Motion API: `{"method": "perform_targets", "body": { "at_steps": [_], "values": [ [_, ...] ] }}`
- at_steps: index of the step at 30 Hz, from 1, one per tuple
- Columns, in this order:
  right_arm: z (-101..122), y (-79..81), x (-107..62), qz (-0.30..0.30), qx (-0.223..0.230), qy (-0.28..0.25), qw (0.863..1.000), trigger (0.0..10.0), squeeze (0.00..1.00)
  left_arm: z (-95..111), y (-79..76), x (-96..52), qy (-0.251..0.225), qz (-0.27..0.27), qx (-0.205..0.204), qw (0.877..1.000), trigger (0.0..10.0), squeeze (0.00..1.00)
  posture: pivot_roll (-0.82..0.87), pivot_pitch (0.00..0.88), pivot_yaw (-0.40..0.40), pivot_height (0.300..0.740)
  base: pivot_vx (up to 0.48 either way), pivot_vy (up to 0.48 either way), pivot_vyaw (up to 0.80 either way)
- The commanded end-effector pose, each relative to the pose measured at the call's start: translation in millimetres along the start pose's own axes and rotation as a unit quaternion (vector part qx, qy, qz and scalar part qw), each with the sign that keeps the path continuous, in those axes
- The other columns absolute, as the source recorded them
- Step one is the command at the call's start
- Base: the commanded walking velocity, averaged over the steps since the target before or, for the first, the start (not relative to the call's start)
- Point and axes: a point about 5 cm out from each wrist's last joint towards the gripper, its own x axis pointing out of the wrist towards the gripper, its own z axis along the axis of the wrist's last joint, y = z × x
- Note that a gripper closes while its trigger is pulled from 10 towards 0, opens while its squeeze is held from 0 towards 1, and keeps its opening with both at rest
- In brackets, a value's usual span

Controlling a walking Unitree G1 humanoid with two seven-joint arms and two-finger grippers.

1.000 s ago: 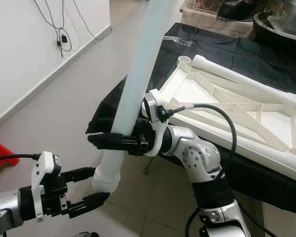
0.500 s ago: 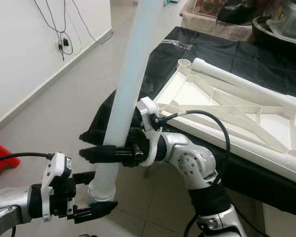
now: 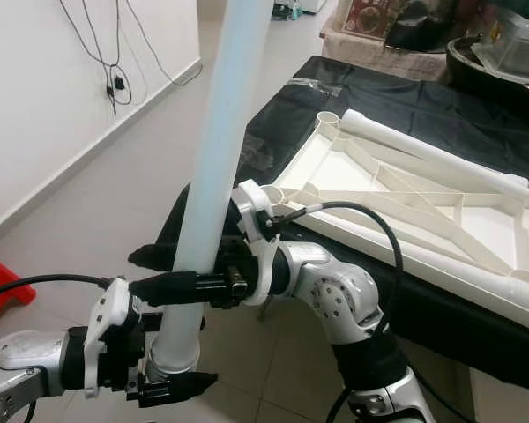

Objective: Building children table

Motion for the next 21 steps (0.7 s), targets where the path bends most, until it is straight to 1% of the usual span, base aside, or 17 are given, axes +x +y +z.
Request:
{"method": "perform_targets", "body": {
  "at_steps": [1, 9, 11, 12, 14, 15, 16, 17, 18, 19, 21],
  "values": [
    [-5.0, 4.7, 5.3, 0.025, 0.012, -0.001, 1.0, 10.0, 0.0, -4.1, 8.1, -4.2, 0.018, 0.027, 0.009, 0.999, 0.0, 0.0, 0.08, 0.12, -0.06, 0.74, 0.0, 0.0, 0.0],
    [-7.6, 4.7, 6.3, 0.024, 0.012, 0.003, 1.0, 10.0, 0.0, -3.9, 10.1, -5.3, 0.012, 0.034, 0.017, 0.999, 0.0, 0.0, 0.08, 0.123, -0.061, 0.74, 0.0, 0.0, 0.0],
    [-7.5, 4.2, 6.2, 0.021, 0.01, 0.004, 1.0, 10.0, 0.0, -4.1, 11.9, -5.7, 0.012, 0.042, 0.023, 0.999, 0.0, 0.0, 0.08, 0.124, -0.059, 0.74, 0.0, 0.0, 0.0],
    [-6.8, 1.6, 5.3, 0.008, 0.002, 0.007, 1.0, 10.0, 0.0, -4.5, 16.0, -6.0, 0.011, 0.061, 0.034, 0.997, 0.0, 0.0, 0.08, 0.123, -0.06, 0.74, 0.0, 0.0, 0.0],
    [-6.6, 0.0, 4.7, 0.0, -0.003, 0.009, 1.0, 10.0, 0.0, -4.8, 17.9, -5.9, 0.01, 0.07, 0.041, 0.997, 0.0, 0.0, 0.08, 0.123, -0.06, 0.74, 0.0, 0.0, 0.0],
    [-6.1, -2.6, 3.7, -0.01, -0.007, 0.01, 1.0, 10.0, 0.0, -5.0, 20.3, -5.7, 0.01, 0.082, 0.047, 0.996, 10.0, 0.0, 0.08, 0.123, -0.06, 0.74, 0.0, 0.0, 0.0],
    [-4.7, -7.3, 1.9, -0.033, -0.016, 0.011, 0.999, 10.0, 0.42, -4.5, 24.9, -5.9, 0.007, 0.103, 0.055, 0.993, 10.0, 0.0, 0.08, 0.125, -0.06, 0.74, 0.0, 0.0, 0.0],
    [-3.9, -10.3, 0.7, -0.047, -0.021, 0.011, 0.999, 10.0, 0.42, -4.2, 27.7, -6.2, 0.005, 0.116, 0.06, 0.991, 10.0, 0.0, 0.08, 0.125, -0.06, 0.74, 0.0, 0.0, 0.0],
    [-3.9, -10.3, 0.7, -0.047, -0.021, 0.011, 0.999, 10.0, 0.42, -4.2, 27.7, -6.2, 0.005, 0.116, 0.06, 0.991, 10.0, 0.0, 0.08, 0.125, -0.06, 0.74, 0.0, 0.0, 0.0],
    [-2.6, -13.0, -0.4, -0.057, -0.022, 0.009, 0.998, 10.0, 1.0, -3.4, 30.4, -6.7, 0.001, 0.127, 0.062, 0.99, 10.0, 0.0, 0.08, 0.125, -0.061, 0.74, 0.0, 0.0, 0.0],
    [-2.0, -14.0, -1.4, -0.06, -0.022, 0.01, 0.998, 10.0, 1.0, -2.7, 32.1, -7.2, 0.0, 0.134, 0.067, 0.989, 10.0, 0.0, 0.08, 0.125, -0.061, 0.74, 0.0, 0.0, 0.0]
  ]
}}
